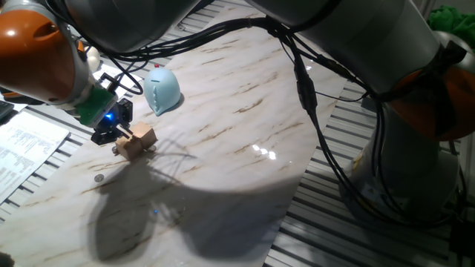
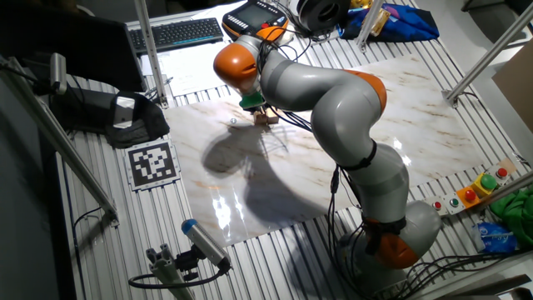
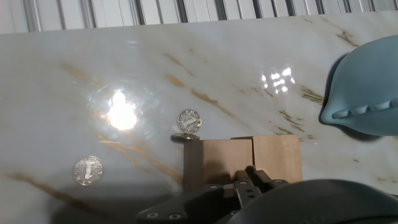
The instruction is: Drop coins into a piggy bank
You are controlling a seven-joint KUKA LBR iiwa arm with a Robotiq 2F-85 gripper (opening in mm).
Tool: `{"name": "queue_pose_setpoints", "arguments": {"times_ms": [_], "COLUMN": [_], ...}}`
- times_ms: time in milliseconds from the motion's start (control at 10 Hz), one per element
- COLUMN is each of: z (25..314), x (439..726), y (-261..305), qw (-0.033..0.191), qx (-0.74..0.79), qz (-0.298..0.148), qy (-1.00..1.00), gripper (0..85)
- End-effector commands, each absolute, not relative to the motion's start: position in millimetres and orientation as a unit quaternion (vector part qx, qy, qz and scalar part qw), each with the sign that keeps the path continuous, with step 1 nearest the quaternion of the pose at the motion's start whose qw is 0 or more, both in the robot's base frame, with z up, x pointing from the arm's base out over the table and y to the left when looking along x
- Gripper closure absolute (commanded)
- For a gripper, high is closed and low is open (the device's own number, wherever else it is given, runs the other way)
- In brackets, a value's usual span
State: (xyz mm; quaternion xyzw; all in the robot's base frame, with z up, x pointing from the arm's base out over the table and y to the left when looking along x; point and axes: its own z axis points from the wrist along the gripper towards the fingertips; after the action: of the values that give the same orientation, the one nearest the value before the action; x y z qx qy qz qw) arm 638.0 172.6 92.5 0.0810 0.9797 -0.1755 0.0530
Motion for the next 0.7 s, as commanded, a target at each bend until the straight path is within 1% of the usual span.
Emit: {"name": "queue_pose_setpoints", "arguments": {"times_ms": [0, 400, 500, 600], "z": [91.9, 92.6, 92.7, 92.8], "x": [638.1, 637.9, 637.9, 638.0], "y": [172.1, 171.7, 171.5, 171.2], "qw": [0.054, 0.056, 0.057, 0.057], "qx": [0.08, 0.081, 0.08, 0.08], "qz": [-0.177, -0.181, -0.181, -0.182], "qy": [0.979, 0.979, 0.978, 0.978], "gripper": [68.0, 68.0, 51.0, 51.0]}}
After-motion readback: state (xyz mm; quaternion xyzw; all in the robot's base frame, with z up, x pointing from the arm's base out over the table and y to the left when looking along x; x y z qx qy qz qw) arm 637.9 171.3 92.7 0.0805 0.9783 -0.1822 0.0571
